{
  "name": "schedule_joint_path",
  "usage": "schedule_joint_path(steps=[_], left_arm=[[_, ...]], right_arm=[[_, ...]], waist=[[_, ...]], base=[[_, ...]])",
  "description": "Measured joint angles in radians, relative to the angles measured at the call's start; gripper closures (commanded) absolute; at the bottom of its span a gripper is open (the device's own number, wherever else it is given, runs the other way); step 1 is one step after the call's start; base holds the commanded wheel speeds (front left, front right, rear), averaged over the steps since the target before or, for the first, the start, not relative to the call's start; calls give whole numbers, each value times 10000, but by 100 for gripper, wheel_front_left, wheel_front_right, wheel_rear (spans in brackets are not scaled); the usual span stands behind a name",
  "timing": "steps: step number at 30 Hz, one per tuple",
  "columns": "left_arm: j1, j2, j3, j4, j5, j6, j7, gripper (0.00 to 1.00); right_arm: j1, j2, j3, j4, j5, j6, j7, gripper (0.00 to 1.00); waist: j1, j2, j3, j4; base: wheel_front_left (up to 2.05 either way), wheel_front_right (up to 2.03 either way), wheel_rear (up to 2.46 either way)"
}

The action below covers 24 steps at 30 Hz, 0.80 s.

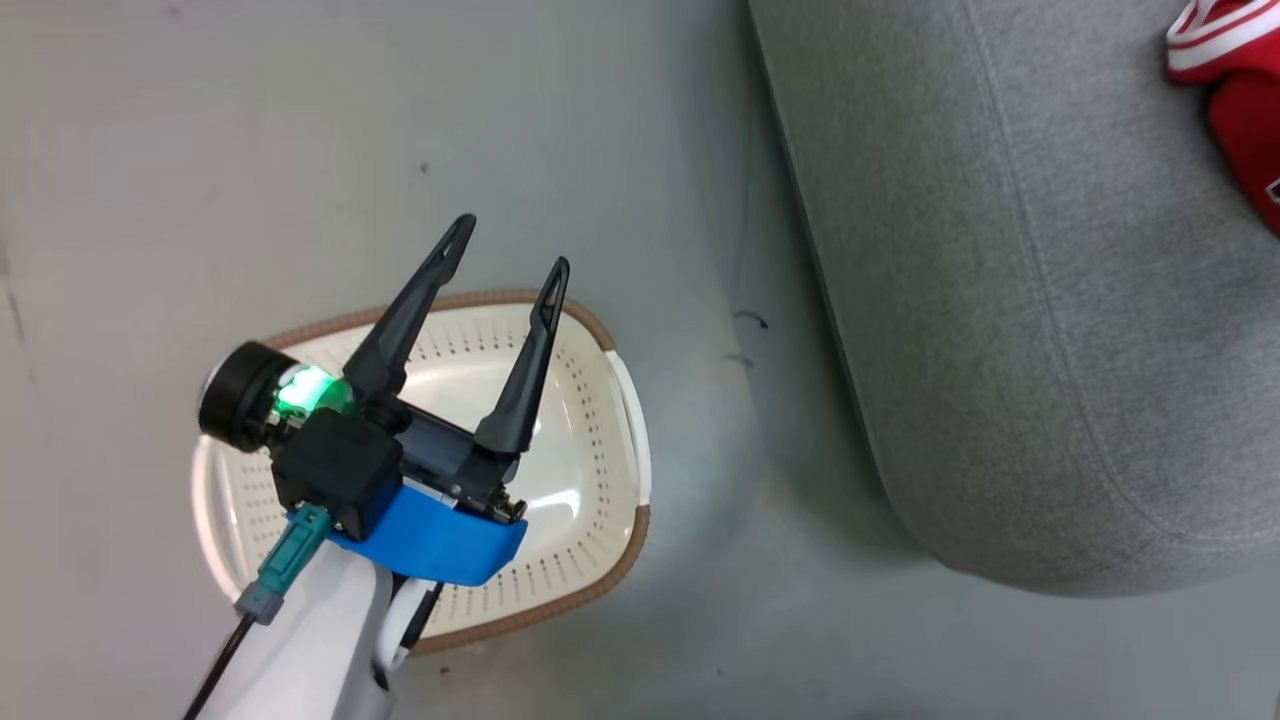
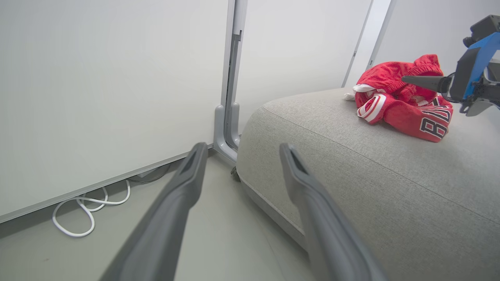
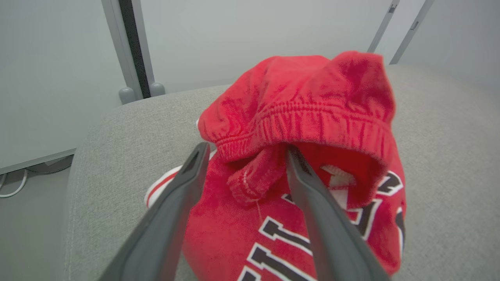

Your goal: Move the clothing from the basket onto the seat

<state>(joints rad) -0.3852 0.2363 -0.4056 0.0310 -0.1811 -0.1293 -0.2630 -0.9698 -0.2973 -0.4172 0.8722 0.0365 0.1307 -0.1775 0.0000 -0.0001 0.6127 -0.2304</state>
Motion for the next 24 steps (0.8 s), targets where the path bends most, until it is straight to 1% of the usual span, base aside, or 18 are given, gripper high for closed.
schedule_joint_path(steps=[5,9,12,17,19,24], left_arm=[[523,-454,395,259,-165,0,0,0],[1076,-759,681,506,-311,0,0,0],[1574,-941,1078,627,-362,0,0,0],[2287,-1189,1519,851,-364,0,0,0],[2530,-1281,1722,947,-364,0,0,0],[3021,-1473,2205,1166,-407,0,0,0]], right_arm=[[1133,265,849,-708,90,0,-311,0],[2315,577,1419,-1555,251,0,-343,0],[3104,836,1678,-2412,291,0,-194,0],[4530,1547,1820,-4025,232,0,153,0],[5135,1822,1887,-4633,221,0,309,0],[6480,2194,2251,-5954,-2,0,437,0]], waist=[[0,0,-845,119],[-1,1,-1647,213],[-1,0,-2287,289],[-2,1,-3298,468],[-3,1,-3649,594],[-3,1,-4312,1041]], base=[[0,0,0],[0,0,0],[0,0,0],[0,0,0],[0,0,0],[0,0,0]])
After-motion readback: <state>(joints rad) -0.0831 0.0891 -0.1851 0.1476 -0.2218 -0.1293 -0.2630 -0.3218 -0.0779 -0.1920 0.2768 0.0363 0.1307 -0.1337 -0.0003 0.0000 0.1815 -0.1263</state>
